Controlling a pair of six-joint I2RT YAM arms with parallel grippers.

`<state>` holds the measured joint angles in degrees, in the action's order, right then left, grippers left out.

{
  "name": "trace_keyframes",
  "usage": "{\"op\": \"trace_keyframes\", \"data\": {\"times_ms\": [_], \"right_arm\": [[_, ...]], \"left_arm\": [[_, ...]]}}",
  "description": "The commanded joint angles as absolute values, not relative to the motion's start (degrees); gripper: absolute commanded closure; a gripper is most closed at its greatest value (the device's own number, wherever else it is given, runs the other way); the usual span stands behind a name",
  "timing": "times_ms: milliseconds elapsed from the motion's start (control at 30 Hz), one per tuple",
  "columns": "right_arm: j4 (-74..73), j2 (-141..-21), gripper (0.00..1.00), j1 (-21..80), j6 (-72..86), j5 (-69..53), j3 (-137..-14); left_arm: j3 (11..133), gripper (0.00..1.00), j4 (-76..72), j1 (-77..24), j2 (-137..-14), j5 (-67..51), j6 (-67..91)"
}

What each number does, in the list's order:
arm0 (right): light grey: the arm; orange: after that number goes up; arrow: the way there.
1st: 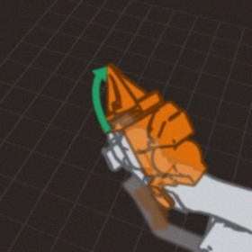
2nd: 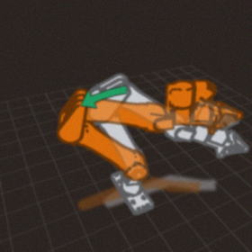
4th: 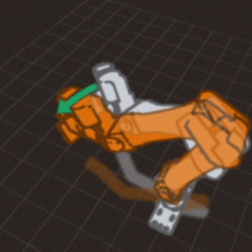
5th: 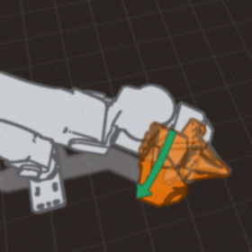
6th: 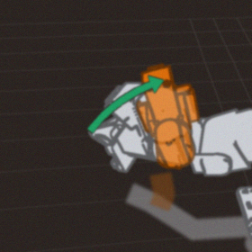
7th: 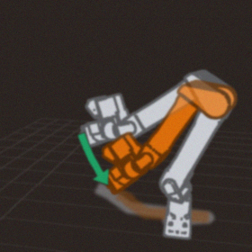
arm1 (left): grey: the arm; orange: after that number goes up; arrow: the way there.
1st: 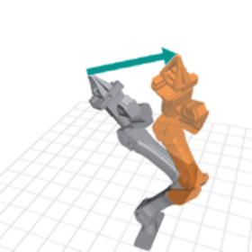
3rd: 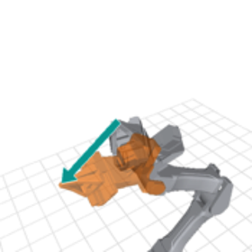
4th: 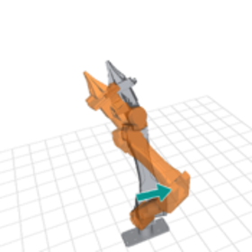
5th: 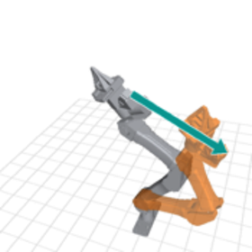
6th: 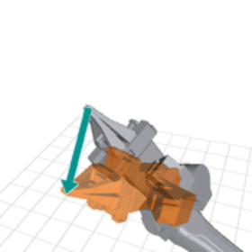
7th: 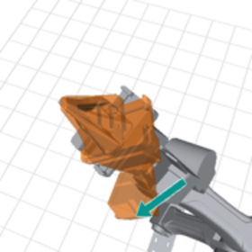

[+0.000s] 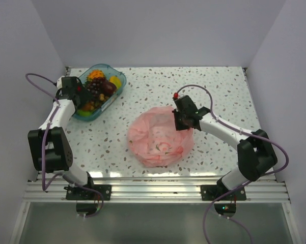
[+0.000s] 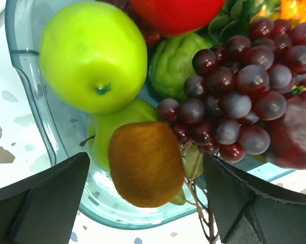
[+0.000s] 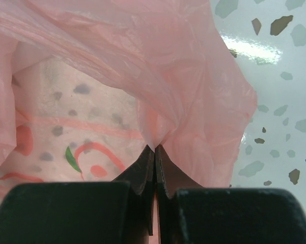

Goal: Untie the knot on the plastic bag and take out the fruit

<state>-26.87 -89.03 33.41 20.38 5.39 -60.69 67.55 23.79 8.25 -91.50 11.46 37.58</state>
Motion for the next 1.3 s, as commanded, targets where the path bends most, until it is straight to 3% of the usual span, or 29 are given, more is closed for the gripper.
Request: {"op": "trace_keyframes", "data": {"times_ms": [0,400,533,567,633,667,767,1033,1267], "right_arm": [[-28.6,-85.7,1.0,33.0,21.4,9.1,-61.1],[-38.8,-79.8,1.0,26.5,26.2,24.1,-64.2],[-42.9,-78.2,0.89,24.1,28.8,28.3,-63.7],[-44.3,-78.0,0.73,23.8,29.4,29.2,-63.6],[-45.8,-76.3,0.51,23.7,29.8,29.2,-63.9],[-47.3,-75.4,0.33,23.7,30.0,28.7,-64.2],[-50.1,-71.0,0.03,23.7,30.5,28.0,-65.4],[-54.4,-54.1,0.01,23.8,30.3,25.7,-72.0],[-51.4,-37.4,0.01,23.8,26.5,27.0,-69.8]], "left_arm": [[68.3,0.0,20.2,9.0,-90.4,11.1,36.9],[69.6,0.0,31.4,8.9,-76.7,7.5,33.2],[69.1,0.0,36.1,8.9,-66.6,6.3,30.9],[69.3,0.0,36.9,8.9,-64.7,6.3,30.4],[69.6,0.0,39.2,8.9,-59.4,6.3,29.0],[70.0,0.0,39.9,8.8,-57.8,6.2,28.7],[71.8,0.0,43.6,8.4,-52.2,8.1,27.6],[69.6,0.0,48.5,1.2,-41.9,18.4,27.7],[64.4,0.0,51.9,-2.2,-36.0,23.9,30.1]]}}
